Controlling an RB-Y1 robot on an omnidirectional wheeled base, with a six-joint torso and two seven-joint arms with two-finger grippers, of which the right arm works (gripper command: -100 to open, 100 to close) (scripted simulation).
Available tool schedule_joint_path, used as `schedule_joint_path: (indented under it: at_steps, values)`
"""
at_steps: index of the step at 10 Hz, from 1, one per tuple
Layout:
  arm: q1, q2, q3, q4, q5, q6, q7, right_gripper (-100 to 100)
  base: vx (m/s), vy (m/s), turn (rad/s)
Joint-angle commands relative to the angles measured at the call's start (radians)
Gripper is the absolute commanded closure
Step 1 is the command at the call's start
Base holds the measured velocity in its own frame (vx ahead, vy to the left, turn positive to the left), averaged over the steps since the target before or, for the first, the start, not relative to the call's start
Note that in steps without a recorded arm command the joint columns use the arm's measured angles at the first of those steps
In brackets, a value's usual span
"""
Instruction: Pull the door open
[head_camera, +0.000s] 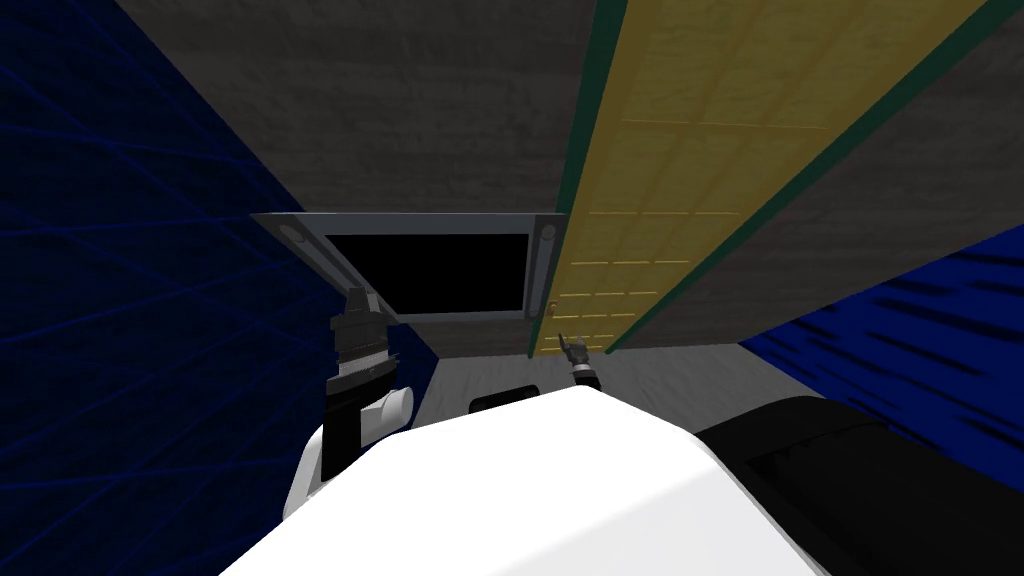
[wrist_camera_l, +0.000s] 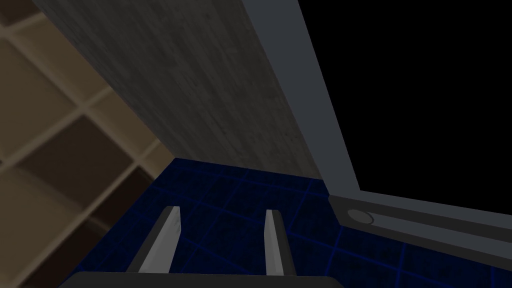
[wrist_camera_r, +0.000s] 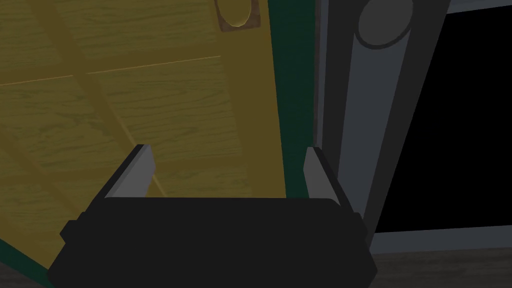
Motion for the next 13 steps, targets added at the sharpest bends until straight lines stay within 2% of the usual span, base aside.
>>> schedule_joint_path:
  at_steps: [1,8,9,10,13]
  values:
    - [-0.002,-0.002,-0.001,0.027,0.0,-0.01,0.033,-100,0.088,-0.028,0.105]
    - [-0.017,-0.013,-0.007,0.152,-0.001,-0.054,0.151,-100,0.087,-0.037,0.088]
    - [-0.015,-0.013,-0.006,0.139,-0.001,-0.049,0.137,-100,0.039,-0.023,0.02]
    - [-0.028,-0.009,-0.032,0.157,-0.019,-0.048,0.153,-100,0.053,-0.032,0.247]
    - [-0.052,-0.001,-0.084,0.191,-0.055,-0.043,0.177,-100,0.108,-0.072,0.296]
